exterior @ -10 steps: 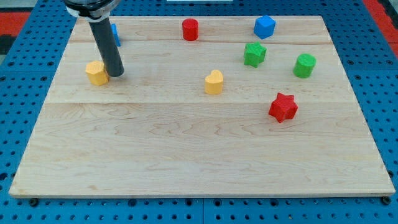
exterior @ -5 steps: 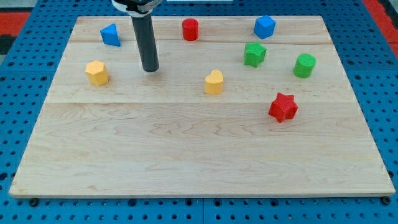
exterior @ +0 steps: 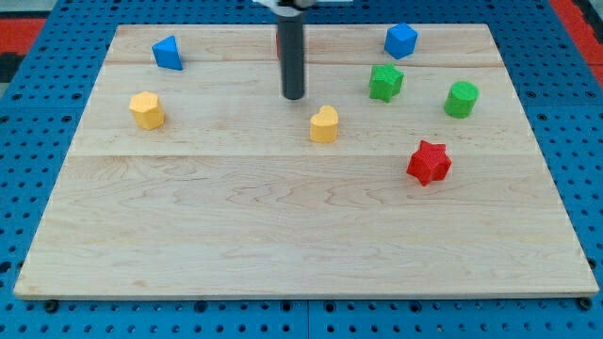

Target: Push the red star towards the bottom left side of the board

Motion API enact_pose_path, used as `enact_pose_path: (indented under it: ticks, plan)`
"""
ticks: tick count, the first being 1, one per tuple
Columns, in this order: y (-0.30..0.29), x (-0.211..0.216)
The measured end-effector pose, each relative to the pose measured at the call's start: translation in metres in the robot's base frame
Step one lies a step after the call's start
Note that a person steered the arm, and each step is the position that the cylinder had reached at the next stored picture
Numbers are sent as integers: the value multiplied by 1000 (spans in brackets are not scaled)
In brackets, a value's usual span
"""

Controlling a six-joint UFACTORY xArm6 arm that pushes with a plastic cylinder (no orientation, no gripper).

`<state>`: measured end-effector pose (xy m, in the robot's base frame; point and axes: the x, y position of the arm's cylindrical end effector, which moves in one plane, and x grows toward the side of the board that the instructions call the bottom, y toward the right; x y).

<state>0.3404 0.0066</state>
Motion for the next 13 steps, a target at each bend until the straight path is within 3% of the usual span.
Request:
enact_pose_path:
  ticks: [3, 6, 10, 12, 13]
  plan:
    - [133, 80]
    - [184, 157]
    - [39, 184]
    - [33, 185]
    - [-2, 188]
